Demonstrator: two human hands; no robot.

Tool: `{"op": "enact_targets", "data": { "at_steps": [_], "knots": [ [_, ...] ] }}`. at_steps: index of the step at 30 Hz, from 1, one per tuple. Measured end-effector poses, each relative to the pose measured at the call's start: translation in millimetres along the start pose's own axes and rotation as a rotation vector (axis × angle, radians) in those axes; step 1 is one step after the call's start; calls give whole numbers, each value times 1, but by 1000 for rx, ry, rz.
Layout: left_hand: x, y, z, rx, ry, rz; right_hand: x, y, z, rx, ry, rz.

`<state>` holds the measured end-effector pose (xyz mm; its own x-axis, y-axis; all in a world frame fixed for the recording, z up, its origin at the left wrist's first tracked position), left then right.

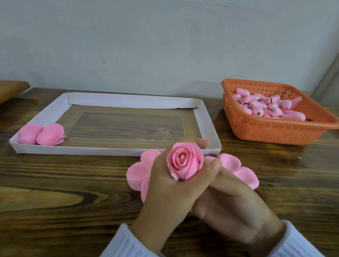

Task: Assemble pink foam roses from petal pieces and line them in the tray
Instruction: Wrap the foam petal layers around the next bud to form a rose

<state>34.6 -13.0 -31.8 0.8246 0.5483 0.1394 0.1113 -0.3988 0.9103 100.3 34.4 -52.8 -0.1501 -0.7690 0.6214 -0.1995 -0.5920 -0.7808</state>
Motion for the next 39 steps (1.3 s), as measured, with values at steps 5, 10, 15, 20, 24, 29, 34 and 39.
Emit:
{"op": "enact_targets", "data": {
  "at_steps": [5,10,15,20,24,29,34,39],
  "knots": [
    [2,5,-1,22,-58,14,1,0,-1,5,13,31],
    [0,2,-1,-18,-25,29,-7,0,1,2,157,99],
    [-12,-12,-4,-185,210,71,-15,-22,8,-139,387,509],
    [-7,-24,-8,-356,78,24,3,-58,22,-562,402,1047],
    [7,-21,-6,-438,-222,258,19,-63,24,-617,239,1364],
    [14,-22,-1,-530,-405,408,17,-60,22,-498,283,1484],
    [17,-21,1,-555,-457,494,13,-64,23,-480,319,1519],
    [18,-24,3,-624,-436,608,13,-68,26,-460,309,1465]
  ]
}}
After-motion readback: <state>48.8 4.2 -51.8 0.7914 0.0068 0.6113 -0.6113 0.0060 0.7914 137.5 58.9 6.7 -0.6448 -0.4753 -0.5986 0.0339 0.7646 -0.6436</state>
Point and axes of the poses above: each hand's wrist, its own z-axis away from the middle knuckle, its own x-axis out of the palm, y = z × x, the point moved 5 cm from there along -z, towards the middle knuckle, and after that the axes turned 2 degrees about -z, right-handed, at the moved point
